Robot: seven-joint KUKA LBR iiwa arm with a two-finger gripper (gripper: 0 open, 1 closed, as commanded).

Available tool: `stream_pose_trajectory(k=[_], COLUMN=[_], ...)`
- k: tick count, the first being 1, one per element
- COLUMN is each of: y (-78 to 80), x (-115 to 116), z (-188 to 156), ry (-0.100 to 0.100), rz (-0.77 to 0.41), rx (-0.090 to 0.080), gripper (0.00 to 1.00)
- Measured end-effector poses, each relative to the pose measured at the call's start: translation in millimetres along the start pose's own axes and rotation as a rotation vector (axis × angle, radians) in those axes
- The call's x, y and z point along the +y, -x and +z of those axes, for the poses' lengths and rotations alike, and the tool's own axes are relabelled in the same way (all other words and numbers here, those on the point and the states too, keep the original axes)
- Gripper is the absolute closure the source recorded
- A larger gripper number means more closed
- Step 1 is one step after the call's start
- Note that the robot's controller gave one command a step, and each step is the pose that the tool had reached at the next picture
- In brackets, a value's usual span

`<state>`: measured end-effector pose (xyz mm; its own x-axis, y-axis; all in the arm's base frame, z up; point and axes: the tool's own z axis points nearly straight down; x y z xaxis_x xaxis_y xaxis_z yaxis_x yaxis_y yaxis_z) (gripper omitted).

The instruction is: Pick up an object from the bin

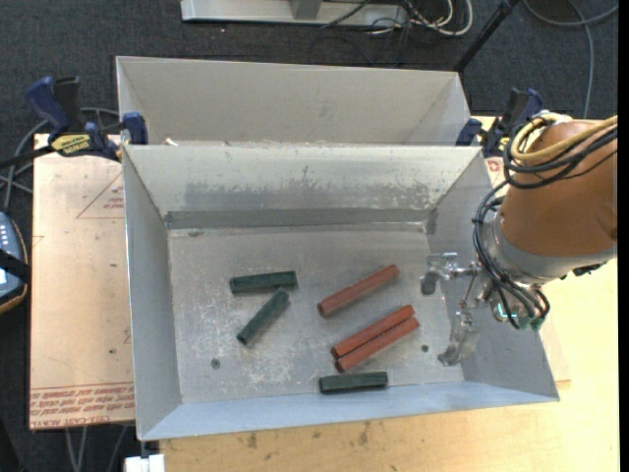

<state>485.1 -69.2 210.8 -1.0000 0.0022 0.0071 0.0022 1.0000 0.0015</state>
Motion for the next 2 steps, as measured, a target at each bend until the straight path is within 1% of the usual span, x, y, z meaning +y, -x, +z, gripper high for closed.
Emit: stream_pose_trajectory(k=[1,2], y=[8.3,12.1], x=[49.8,48.3], z=[141.2,132.6], ry=[0.000,-0.001], rz=[-0.029,-0.028], rx=[-0.004,-0.014], gripper=[0.00,1.00])
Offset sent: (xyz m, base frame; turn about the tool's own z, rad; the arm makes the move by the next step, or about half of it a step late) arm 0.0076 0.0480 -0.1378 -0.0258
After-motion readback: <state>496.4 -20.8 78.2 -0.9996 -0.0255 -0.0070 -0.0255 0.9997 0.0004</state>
